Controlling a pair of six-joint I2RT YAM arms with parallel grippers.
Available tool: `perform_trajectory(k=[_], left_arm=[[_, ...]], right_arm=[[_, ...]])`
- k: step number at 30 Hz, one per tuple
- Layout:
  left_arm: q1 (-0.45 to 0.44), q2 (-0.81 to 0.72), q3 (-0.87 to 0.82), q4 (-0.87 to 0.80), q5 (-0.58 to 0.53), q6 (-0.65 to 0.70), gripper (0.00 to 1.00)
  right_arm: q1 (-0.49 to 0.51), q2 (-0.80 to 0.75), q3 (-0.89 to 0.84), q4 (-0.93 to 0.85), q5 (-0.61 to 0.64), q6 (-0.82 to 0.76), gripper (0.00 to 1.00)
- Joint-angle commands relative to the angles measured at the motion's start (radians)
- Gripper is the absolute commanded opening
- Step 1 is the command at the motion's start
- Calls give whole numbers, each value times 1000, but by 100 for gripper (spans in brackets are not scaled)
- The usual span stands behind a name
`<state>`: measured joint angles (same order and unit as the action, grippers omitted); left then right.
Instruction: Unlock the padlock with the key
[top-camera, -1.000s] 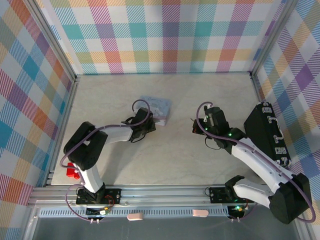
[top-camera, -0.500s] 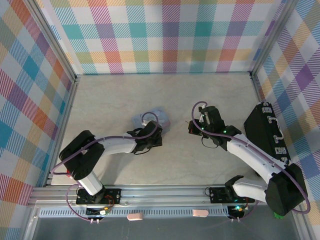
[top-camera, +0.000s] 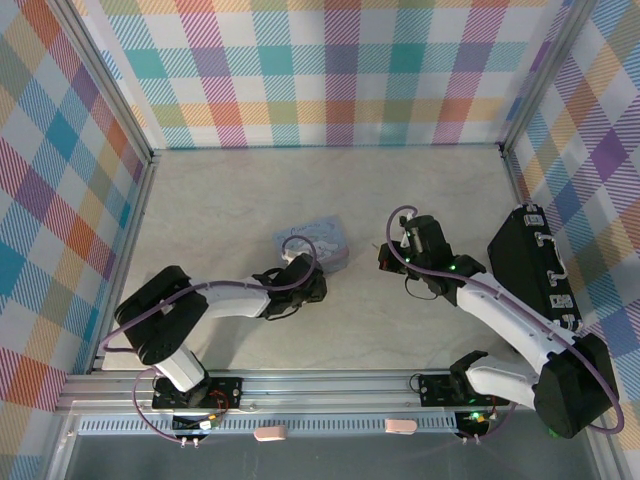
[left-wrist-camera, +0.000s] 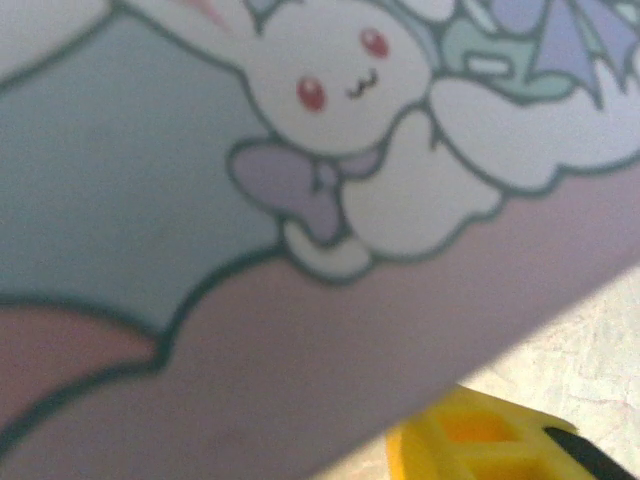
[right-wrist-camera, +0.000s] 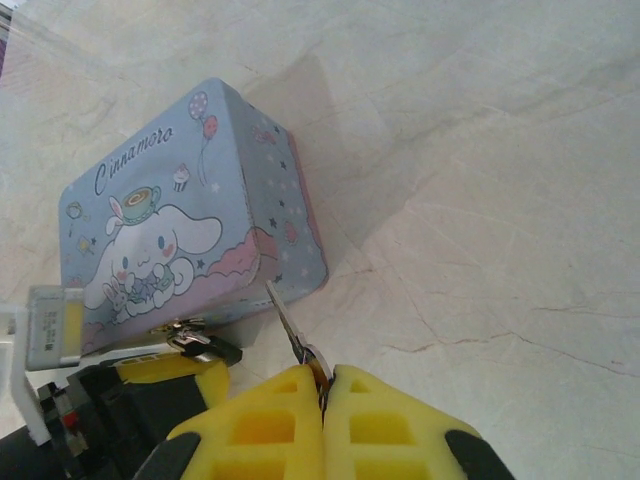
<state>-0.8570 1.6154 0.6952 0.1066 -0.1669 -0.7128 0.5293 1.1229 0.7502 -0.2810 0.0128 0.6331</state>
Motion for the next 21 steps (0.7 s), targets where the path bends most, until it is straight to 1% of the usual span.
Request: perform_trajectory(k=[1,2,5,8,10,11,14,16,18,19,21], left_arm=[[-9,-49,-64,41,-28,14,44],[-8,-60,-74,47,-28,20,48],[-14,-90,-94,46,-17,36,54],[-26,-133,-131,87,-6,52,62],[-36,-153,-146,94,-11,76,64],[-40,-165,-158,104,-13,84,66],[-40,-218,-232,181,4,99,73],[-41,-251,-267,219,17,118,74],[-41,-282,-286,216,4,127,75],[-40,-294,-293,216,-4,128,78],[-40,-315,-310,233,-5,137,79]], right_arm=[[-2,8,-5,-1,-20,14,0],[-2,11,-4,-4,-20,13,0],[-2,14,7,-13,-25,10,0],[-2,13,12,-18,-21,7,0],[-2,17,14,-25,-13,2,0],[-2,20,18,-29,-8,-2,0],[-2,26,24,-37,-13,-7,0],[-2,26,24,-38,-13,-4,0],[-2,25,20,-35,-14,0,0],[-2,24,19,-35,-15,5,0],[-2,16,12,-30,-22,16,0]])
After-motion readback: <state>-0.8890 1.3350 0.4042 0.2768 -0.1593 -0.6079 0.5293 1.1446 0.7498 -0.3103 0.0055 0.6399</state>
